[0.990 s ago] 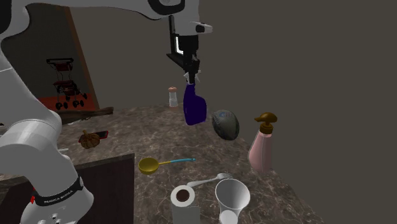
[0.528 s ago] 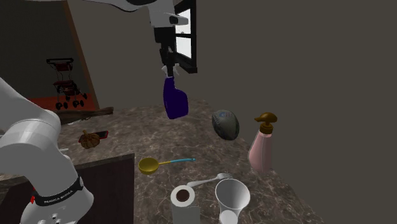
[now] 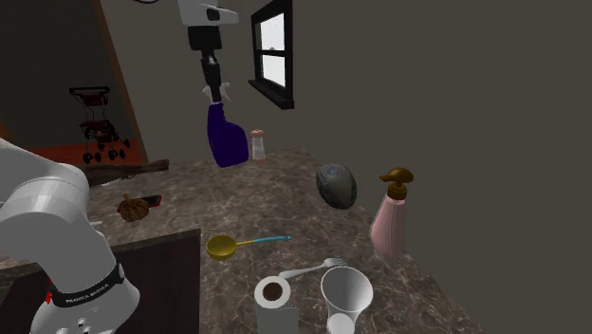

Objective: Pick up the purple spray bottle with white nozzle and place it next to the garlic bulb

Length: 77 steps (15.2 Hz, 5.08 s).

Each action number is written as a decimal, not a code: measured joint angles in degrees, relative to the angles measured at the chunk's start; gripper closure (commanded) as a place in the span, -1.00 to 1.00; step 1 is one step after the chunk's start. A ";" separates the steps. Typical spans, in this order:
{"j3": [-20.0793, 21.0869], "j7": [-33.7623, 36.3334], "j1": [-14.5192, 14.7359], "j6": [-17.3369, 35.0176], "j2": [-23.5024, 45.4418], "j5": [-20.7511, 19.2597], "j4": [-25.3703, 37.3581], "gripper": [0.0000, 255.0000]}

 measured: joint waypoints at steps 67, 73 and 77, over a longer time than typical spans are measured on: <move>24.22 20.51 11.74 8.55 -27.67 22.70 -32.68 1.00; 26.28 20.29 12.51 12.44 -27.84 24.65 -36.73 1.00; 28.14 20.17 13.01 15.62 -27.41 26.31 -39.47 1.00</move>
